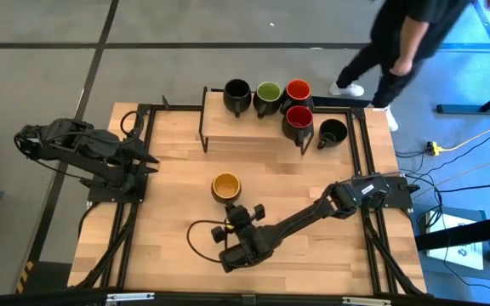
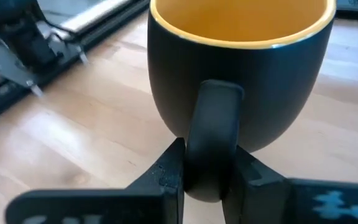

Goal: Place coffee mugs
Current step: Put the yellow mug on the shelf

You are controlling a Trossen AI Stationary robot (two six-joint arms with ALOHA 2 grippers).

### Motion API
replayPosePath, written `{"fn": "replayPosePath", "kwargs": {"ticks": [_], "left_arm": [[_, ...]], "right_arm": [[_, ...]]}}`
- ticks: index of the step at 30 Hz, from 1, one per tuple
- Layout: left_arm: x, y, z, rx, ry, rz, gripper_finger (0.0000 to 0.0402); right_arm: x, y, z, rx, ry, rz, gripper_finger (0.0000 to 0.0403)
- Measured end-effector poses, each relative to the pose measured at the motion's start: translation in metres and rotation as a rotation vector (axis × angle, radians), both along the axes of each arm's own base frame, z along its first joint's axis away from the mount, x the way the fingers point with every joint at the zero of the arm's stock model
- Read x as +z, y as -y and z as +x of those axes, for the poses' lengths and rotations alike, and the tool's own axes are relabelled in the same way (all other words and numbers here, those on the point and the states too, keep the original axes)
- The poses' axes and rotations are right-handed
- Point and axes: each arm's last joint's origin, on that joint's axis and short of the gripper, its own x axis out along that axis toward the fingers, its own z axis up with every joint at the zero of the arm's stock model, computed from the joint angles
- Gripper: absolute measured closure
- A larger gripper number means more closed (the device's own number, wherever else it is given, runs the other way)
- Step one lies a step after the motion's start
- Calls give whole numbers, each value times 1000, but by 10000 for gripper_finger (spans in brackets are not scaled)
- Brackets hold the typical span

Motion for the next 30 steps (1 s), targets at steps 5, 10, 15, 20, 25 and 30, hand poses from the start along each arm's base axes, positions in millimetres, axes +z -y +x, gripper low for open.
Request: {"fn": "replayPosePath", "kwargs": {"ticks": [5,10,15,20,25,30], "left_arm": [[0,0,0,-9,-1,-7,273],[0,0,0,-9,-2,-9,273],[0,1,0,-22,-5,-19,273],[0,1,0,-22,-5,-19,273],[0,1,0,-17,-3,-15,273],[1,1,1,-17,8,-17,273]], "right_arm": [[6,2,-2,-22,26,-10,354],[23,6,-15,-97,75,34,354],[42,8,-33,-135,85,2,354],[57,13,-43,-140,54,-18,354],[72,23,-51,-184,67,-15,354],[86,41,-60,-257,73,-24,354]]}}
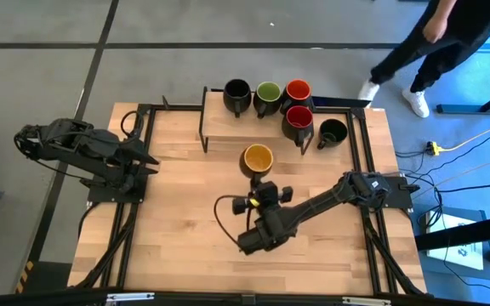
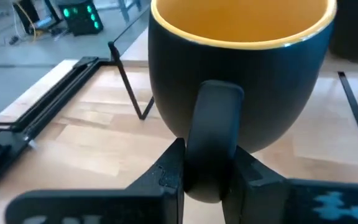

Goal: Place coffee mugs
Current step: Put the yellow mug on the shelf

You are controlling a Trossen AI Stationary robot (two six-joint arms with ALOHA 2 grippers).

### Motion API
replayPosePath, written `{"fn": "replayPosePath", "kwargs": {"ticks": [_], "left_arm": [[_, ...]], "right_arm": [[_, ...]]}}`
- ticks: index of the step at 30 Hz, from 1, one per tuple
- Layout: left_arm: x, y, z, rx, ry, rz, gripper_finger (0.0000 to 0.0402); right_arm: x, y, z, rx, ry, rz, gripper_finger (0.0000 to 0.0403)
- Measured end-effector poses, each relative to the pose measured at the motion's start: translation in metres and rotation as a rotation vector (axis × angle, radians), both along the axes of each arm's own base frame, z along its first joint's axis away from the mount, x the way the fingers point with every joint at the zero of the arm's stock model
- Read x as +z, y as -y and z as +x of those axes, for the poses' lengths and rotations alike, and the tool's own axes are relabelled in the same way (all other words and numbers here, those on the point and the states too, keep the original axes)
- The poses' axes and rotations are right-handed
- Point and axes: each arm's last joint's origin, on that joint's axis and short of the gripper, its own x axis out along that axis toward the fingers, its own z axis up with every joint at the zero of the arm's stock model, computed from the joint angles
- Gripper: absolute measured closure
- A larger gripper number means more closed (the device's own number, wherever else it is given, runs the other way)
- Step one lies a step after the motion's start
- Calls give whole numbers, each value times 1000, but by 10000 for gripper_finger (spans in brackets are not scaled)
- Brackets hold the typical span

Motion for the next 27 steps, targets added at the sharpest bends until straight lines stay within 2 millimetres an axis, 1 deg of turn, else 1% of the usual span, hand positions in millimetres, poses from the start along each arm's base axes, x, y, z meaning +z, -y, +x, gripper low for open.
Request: {"fn": "replayPosePath", "kwargs": {"ticks": [2,4,9,15,20,27], "left_arm": [[0,0,0,0,5,-1,273],[0,0,0,3,5,1,273],[1,-1,1,30,23,20,273],[2,-1,2,35,32,22,273],[2,-1,2,35,33,21,273],[3,-1,2,35,42,19,273]], "right_arm": [[5,11,3,-4,-23,2,354],[9,26,5,-24,-61,7,354],[17,61,11,-100,-59,18,354],[17,96,18,-162,-112,47,354],[16,112,20,-200,-116,54,354],[13,123,22,-214,-158,118,354]]}}
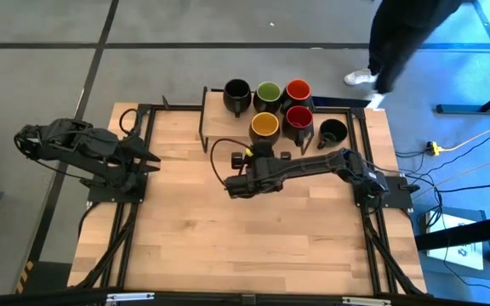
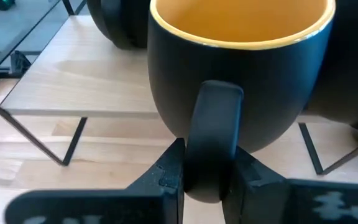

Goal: Place coffee mugs
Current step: Put the yellow mug on the shelf

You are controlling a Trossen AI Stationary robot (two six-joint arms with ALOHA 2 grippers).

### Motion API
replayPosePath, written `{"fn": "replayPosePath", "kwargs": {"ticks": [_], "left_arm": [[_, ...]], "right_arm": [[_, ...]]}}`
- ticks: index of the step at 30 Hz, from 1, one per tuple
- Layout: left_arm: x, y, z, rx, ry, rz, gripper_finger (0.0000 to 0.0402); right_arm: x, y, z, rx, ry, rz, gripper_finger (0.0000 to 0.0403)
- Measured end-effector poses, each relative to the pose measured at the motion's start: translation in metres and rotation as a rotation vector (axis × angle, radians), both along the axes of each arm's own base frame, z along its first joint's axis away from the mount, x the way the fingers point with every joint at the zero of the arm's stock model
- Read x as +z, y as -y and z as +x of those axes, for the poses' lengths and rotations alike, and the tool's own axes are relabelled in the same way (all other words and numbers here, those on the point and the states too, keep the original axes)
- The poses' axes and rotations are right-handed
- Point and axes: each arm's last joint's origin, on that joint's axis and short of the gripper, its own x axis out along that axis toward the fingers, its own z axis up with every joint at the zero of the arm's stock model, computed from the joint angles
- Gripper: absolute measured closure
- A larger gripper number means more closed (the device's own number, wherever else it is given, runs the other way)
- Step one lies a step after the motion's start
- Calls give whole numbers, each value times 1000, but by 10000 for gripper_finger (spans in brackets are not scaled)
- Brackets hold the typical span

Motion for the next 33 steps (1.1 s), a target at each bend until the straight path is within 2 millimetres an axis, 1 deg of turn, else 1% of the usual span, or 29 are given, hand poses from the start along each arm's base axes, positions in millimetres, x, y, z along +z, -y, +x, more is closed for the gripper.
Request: {"fn": "replayPosePath", "kwargs": {"ticks": [3,14,25,33], "left_arm": [[0,0,0,0,0,1,273],[2,0,2,0,29,-6,273],[2,0,2,-1,30,-6,273],[2,0,2,-1,30,-6,273]], "right_arm": [[-2,4,1,-5,-9,-10,354],[-4,28,4,-39,-46,-1,354],[-4,31,4,-29,-71,0,354],[-5,35,4,-41,-73,17,315]]}}
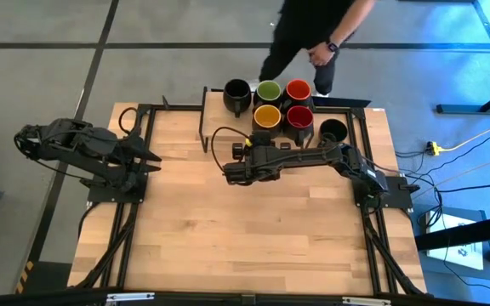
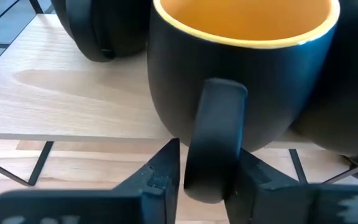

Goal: Place coffee mugs
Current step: Put the yellow mug on the shelf, then move the black mug to the center of the table

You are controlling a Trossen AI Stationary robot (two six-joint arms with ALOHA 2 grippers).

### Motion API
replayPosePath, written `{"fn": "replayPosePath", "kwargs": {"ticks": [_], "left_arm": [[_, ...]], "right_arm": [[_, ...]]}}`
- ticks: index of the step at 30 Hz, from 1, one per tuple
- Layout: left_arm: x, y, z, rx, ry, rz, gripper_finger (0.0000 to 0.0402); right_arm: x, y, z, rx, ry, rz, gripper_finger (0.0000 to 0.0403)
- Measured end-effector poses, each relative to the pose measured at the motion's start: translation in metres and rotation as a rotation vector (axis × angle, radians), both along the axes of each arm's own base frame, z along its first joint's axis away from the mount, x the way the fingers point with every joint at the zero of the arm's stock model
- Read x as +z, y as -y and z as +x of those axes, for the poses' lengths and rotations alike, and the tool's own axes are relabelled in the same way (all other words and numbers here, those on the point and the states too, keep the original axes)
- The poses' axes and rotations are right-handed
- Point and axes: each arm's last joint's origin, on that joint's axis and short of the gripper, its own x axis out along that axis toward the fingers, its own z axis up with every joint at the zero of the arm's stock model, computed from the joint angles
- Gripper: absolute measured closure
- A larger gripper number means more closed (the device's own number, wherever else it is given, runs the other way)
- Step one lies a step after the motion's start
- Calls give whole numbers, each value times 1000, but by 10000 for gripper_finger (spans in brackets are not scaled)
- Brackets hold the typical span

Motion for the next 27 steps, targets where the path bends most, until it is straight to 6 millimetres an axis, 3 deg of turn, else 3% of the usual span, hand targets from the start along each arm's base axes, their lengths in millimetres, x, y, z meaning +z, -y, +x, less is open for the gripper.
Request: {"fn": "replayPosePath", "kwargs": {"ticks": [11,16,27], "left_arm": [[0,0,0,-5,0,-4,273],[0,0,0,-5,-1,-5,273],[0,0,0,-5,-1,-5,273]], "right_arm": [[0,-1,-1,3,-7,2,233],[10,-10,-5,33,9,-4,198],[38,-29,-19,97,59,-2,185]]}}
